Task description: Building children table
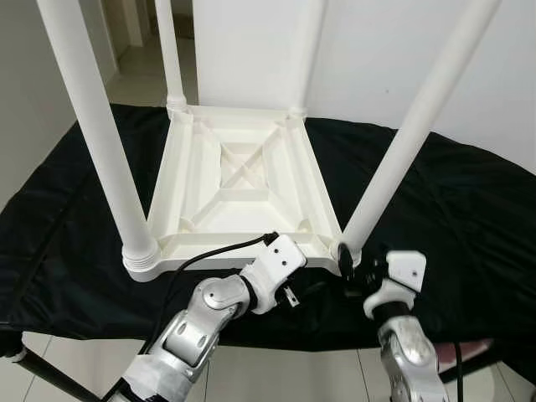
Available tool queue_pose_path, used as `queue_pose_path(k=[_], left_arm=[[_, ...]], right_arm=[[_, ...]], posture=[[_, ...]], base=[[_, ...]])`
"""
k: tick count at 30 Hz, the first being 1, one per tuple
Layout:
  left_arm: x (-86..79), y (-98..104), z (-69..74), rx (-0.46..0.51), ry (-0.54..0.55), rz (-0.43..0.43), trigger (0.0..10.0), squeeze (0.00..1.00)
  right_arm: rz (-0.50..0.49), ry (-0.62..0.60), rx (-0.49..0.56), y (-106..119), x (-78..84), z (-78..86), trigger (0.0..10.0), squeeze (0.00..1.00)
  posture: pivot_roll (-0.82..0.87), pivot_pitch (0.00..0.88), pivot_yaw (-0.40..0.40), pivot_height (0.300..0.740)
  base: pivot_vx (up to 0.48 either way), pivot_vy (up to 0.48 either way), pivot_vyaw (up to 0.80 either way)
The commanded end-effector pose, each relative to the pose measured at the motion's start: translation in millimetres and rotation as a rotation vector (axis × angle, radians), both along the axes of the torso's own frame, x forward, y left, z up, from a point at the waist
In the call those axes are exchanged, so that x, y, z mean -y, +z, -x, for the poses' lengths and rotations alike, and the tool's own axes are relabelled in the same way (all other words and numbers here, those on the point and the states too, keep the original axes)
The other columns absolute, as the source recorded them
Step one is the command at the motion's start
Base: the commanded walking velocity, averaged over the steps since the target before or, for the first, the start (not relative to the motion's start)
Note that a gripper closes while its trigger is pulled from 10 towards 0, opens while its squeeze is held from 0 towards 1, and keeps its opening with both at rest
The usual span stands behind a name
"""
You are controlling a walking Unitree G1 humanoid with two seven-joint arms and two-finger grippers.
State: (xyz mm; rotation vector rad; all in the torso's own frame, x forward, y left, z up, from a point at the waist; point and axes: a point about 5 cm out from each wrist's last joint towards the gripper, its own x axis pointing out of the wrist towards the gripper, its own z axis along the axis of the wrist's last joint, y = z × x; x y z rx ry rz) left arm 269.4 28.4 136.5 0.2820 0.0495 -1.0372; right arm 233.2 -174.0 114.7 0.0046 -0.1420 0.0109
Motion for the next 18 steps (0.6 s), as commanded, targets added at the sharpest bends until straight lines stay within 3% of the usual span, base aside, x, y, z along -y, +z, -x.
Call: queue_pose_path(k=[1, 5, 6, 8, 12, 18], left_arm=[[2.9, -3.1, 2.8, -0.010, -0.018, -0.009, 10.0, 0.00], [5.3, -1.3, 2.2, -0.009, -0.033, -0.004, 10.0, 0.00], [6.7, 0.6, -0.3, -0.003, -0.034, 0.001, 10.0, 0.00], [6.9, 5.0, -5.0, 0.008, -0.023, 0.018, 10.0, 0.00], [2.1, 13.2, -11.4, 0.022, 0.016, 0.067, 10.0, 0.00], [-6.9, 12.6, -16.3, 0.022, 0.065, 0.057, 10.0, 0.00]], right_arm=[[-0.018, 0.012, 0.012, 3.6, -1.9, 0.5, 10.0, 0.00], [-0.020, 0.085, -0.026, -3.4, -5.8, 7.4, 10.0, 0.00], [-0.017, 0.144, -0.026, -4.7, -8.6, 8.0, 0.0, 0.00], [-0.008, 0.208, -0.021, -5.8, -11.5, 6.6, 0.0, 0.00], [0.026, 0.201, -0.021, -6.6, -10.9, 0.9, 0.0, 0.00], [0.028, 0.251, -0.029, -6.0, -19.1, -3.2, 0.0, 0.00]], posture=[[0.04, 0.000, -0.072, 0.740], [0.00, 0.000, -0.057, 0.740], [0.00, 0.000, -0.054, 0.740], [0.00, 0.004, -0.051, 0.740], [0.01, 0.009, -0.057, 0.740], [0.02, 0.022, -0.069, 0.740]], base=[[0.000, 0.000, 0.00], [0.000, 0.000, 0.00], [0.000, 0.000, 0.00], [0.000, 0.000, 0.00], [0.000, 0.000, 0.00], [0.000, 0.000, 0.00]])
